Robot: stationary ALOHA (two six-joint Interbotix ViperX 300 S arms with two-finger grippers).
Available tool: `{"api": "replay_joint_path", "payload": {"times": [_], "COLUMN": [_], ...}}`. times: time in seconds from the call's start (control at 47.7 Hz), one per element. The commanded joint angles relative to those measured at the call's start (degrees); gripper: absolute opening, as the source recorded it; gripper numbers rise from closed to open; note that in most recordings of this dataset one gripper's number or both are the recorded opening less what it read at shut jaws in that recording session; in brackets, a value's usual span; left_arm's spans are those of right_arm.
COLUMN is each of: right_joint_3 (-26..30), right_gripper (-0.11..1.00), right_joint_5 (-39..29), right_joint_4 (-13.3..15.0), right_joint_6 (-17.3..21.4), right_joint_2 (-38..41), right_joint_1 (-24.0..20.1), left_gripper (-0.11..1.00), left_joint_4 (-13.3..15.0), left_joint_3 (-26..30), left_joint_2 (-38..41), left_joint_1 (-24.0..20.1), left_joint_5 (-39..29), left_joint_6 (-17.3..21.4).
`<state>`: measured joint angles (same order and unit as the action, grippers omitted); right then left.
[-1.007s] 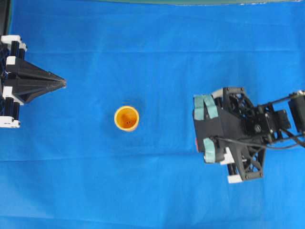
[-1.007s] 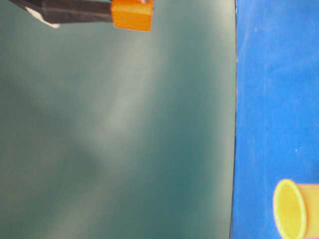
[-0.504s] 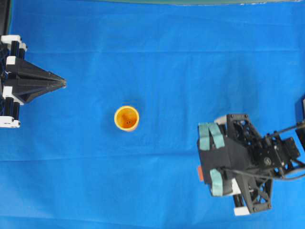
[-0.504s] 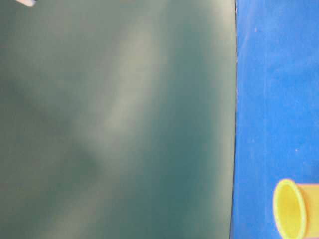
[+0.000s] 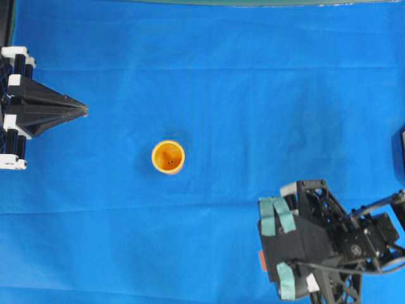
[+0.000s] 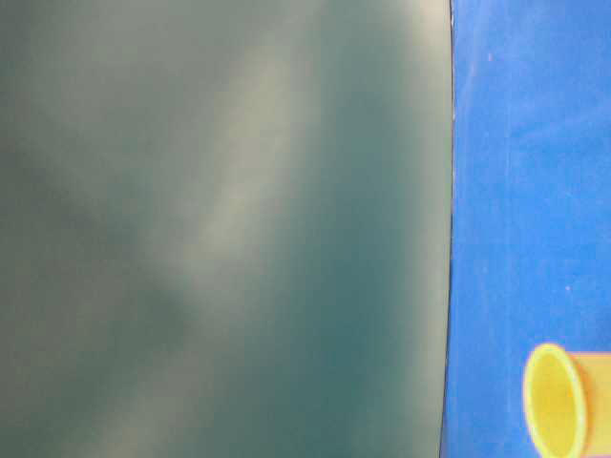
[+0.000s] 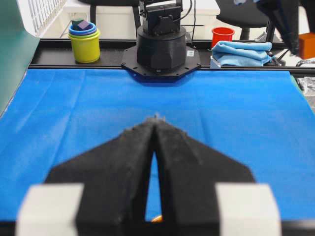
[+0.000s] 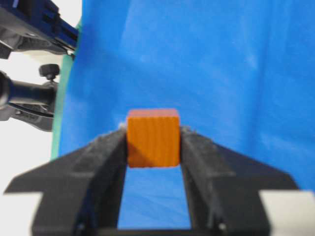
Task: Move the block forward with right arm.
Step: 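Carry the cube with the right gripper toward the near right corner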
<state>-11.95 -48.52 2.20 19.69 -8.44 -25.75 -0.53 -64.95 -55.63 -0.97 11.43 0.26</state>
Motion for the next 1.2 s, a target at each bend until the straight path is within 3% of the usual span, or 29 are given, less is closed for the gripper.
{"api": "replay_joint_path", "payload": {"times": [0.0, 0.294, 0.776, 1.175], "right_joint_3": [2.1, 4.6, 12.0, 13.2], "right_gripper": [0.40, 0.40, 0.40, 0.40], "right_joint_5": [0.2, 0.2, -2.6, -2.9], "right_joint_4": [-0.1, -0.1, -0.4, -1.6], "right_joint_6": [0.7, 3.0, 3.1, 3.0], "right_joint_2": [-0.4, 1.0, 3.9, 4.6], "right_joint_1": [-1.0, -2.8, -5.1, -5.5], "left_gripper": [0.01, 0.01, 0.01, 0.01], "left_joint_4": [-0.2, -0.2, -0.1, -0.2], "left_joint_3": [1.8, 1.9, 2.2, 2.2], "left_joint_2": [0.4, 0.4, 0.3, 0.4], "left_joint_1": [-0.2, -0.2, -0.2, -0.2], "left_joint_5": [0.3, 0.2, -0.7, -0.7], "left_joint_6": [0.1, 0.0, -0.2, -0.2]}}
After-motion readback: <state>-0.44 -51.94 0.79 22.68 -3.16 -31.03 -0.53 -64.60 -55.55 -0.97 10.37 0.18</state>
